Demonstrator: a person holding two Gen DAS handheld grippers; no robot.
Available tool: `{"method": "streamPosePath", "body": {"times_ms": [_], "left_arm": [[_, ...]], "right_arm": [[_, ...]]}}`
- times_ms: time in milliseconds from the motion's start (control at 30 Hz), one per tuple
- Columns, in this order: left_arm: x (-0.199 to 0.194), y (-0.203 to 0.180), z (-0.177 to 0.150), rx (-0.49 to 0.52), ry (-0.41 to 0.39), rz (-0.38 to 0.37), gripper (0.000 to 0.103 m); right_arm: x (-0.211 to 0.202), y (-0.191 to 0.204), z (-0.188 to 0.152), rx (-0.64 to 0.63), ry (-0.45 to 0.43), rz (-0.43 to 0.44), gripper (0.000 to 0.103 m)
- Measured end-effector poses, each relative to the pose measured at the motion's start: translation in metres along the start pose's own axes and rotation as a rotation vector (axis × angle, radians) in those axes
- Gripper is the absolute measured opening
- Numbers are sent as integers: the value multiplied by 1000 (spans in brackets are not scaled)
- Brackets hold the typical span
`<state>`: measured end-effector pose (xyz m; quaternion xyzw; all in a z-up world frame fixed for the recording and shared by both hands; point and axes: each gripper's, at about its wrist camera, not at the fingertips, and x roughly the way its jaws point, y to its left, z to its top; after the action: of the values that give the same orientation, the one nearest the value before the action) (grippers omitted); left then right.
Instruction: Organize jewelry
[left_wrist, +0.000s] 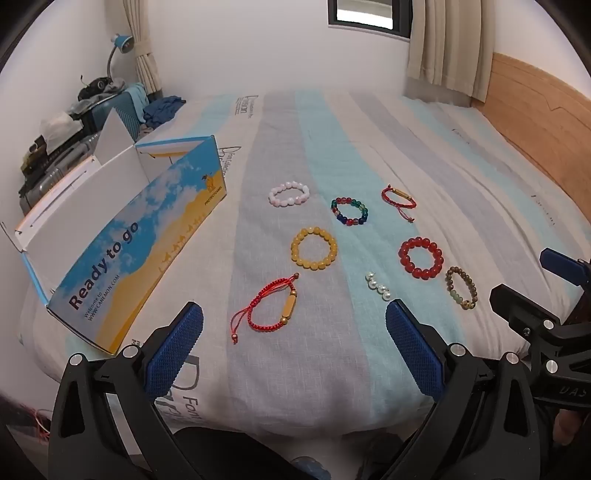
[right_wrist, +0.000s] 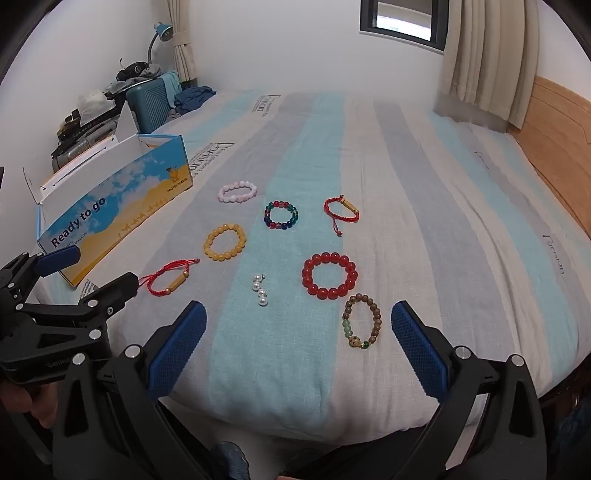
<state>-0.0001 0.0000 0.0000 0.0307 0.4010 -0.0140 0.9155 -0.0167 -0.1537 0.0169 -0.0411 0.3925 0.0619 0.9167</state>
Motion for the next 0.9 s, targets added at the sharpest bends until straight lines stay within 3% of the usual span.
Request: {"method": "streamPosePath", "body": {"times_ms": [900], "left_arm": [[0, 1, 0, 4, 0, 3, 97]], "right_arm": [[-1, 0, 1, 3, 1, 3, 96]]}}
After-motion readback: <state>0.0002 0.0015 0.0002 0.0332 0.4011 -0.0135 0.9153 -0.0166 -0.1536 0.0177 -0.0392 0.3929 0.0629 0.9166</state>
